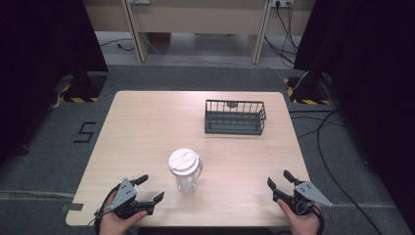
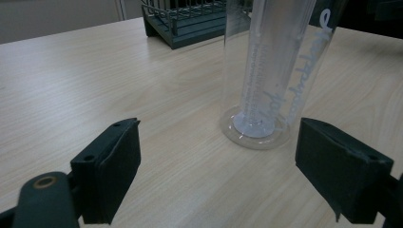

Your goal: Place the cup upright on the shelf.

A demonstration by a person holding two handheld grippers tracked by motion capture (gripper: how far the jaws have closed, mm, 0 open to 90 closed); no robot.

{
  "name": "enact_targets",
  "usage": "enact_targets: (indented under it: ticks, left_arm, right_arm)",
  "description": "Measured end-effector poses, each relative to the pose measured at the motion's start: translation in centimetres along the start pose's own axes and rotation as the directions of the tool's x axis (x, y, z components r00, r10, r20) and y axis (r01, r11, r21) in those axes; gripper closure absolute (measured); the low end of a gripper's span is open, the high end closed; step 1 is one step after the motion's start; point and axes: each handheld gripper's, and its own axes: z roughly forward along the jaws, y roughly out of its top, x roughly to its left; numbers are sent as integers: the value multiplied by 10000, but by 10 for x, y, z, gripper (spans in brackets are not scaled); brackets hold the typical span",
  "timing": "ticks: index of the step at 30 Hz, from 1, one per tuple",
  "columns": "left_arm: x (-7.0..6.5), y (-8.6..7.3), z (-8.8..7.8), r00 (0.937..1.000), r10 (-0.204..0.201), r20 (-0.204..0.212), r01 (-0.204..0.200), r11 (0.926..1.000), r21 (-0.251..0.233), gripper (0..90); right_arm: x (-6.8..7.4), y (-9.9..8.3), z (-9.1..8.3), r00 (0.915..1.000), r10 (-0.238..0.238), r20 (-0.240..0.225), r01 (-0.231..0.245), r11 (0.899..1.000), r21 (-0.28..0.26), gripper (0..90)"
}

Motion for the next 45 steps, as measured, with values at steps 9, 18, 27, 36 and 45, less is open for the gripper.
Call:
enact_targets:
  ticks: [9,18,27,36,45]
  left_arm:
    - [-11,8,15,9960,422,791,-385,9981,-478,146]
    - [-12,16,33,9904,666,1211,-572,9952,-788,145]
    - [-19,22,57,9812,956,1676,-812,9925,-910,145]
    - [-22,28,73,9775,1209,1726,-1084,9909,-803,133]
    - [-21,30,87,9776,1049,1824,-899,9920,-886,147]
  right_arm:
    - [0,0,0,10000,54,-63,-54,10000,19,286]
    - [-1,0,1,9997,222,-81,-222,9997,36,286]
    - [-2,1,1,9997,192,-136,-192,9998,49,284]
    - [-2,1,2,9997,193,-128,-192,9998,55,280]
    - [-2,1,2,9997,148,-174,-147,9998,111,279]
